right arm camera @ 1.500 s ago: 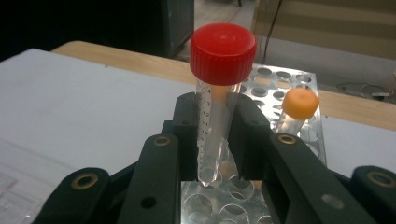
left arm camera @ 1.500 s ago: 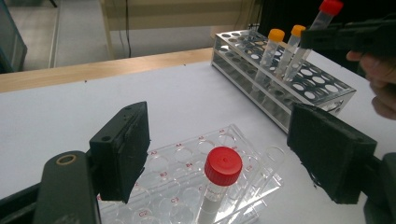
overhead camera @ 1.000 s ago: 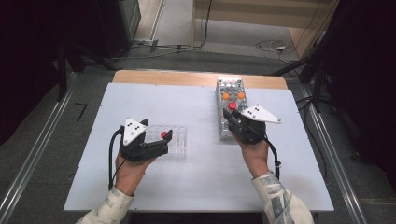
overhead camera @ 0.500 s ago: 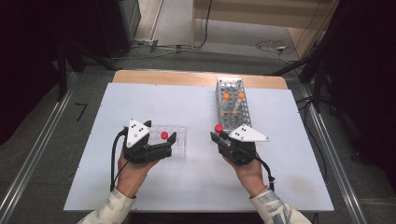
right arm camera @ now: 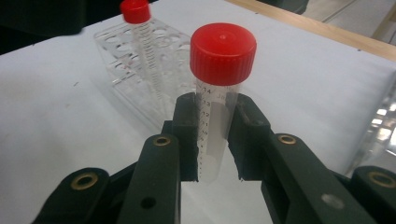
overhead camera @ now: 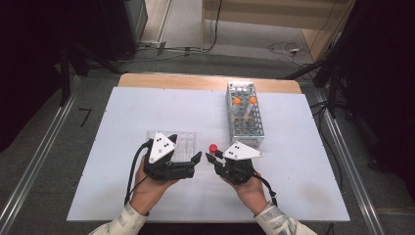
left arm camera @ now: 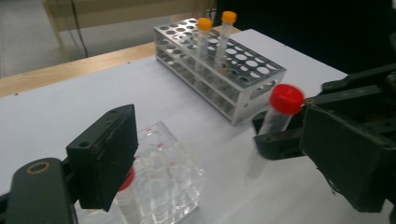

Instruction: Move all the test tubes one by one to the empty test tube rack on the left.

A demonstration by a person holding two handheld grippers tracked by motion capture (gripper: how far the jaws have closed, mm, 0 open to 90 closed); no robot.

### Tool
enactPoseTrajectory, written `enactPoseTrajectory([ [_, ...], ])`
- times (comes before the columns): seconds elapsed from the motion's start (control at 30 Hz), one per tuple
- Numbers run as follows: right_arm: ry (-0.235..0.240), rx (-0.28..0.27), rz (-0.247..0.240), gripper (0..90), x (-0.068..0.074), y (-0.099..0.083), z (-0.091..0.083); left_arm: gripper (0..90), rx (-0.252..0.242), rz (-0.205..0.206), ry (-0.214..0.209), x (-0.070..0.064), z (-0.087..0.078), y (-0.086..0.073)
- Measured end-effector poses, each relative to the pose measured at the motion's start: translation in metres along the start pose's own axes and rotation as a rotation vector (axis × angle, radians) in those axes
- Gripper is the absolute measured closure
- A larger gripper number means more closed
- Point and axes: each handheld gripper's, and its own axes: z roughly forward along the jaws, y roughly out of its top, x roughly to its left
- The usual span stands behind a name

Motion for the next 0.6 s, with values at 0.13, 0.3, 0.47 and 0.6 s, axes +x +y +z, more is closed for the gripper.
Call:
enactPoseTrajectory([
  [0.13,0.023,0.003,-0.027,71.2,0.008,0.000,0.002,20.3,0.012,0.036,-0.036,-0.007,0.002,-0.001],
  [0.3,0.051,0.005,-0.036,71.2,0.018,0.000,0.005,28.0,0.021,0.033,-0.070,-0.007,0.004,-0.003],
  [0.47,0.074,-0.001,-0.054,71.2,0.027,0.001,0.008,42.1,0.035,0.061,-0.094,-0.012,0.007,-0.007],
  [0.6,0.081,0.001,-0.054,71.2,0.029,0.002,0.009,58.1,0.025,0.070,-0.104,-0.011,0.006,-0.008],
])
